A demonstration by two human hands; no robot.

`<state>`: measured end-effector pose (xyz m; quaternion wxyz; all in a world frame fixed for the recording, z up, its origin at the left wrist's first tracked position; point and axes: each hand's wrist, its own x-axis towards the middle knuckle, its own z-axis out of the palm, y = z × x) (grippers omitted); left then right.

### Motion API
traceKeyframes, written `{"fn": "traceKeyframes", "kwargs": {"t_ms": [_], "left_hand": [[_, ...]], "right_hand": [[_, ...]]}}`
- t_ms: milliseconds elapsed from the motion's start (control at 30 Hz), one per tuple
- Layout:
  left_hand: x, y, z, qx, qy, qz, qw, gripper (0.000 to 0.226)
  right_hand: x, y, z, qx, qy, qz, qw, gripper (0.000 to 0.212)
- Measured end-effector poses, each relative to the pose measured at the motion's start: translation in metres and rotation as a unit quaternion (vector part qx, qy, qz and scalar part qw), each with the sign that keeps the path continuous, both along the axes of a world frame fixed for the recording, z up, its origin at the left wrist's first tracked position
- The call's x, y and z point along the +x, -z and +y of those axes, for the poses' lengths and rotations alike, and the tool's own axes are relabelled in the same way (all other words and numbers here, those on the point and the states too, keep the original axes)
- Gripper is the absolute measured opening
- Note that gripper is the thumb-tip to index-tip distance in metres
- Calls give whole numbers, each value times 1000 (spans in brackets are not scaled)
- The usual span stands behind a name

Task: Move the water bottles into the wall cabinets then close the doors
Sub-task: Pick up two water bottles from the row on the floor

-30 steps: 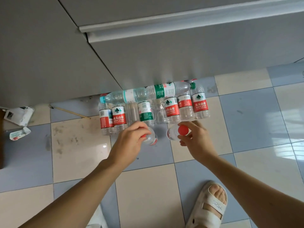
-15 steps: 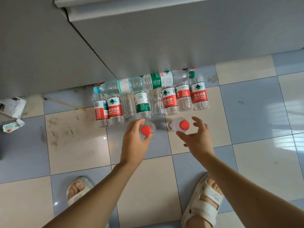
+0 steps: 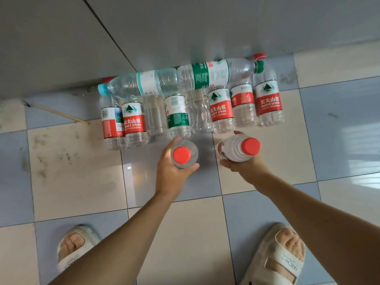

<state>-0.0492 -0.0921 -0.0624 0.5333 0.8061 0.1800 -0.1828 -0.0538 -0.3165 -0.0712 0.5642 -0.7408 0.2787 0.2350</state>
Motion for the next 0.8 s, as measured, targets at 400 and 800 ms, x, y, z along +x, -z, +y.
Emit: {"fn": "traceKeyframes", "kwargs": {"t_ms": [400,800], "left_hand": [[12,-61,-4,-22,0,64,998,64],[71,-294,-5,-83,-13,3,996,57]], "right_hand": [[-7,-68,17,42,42,11,998,54],[59,-304,20,22,-40,-69,997,53]]}}
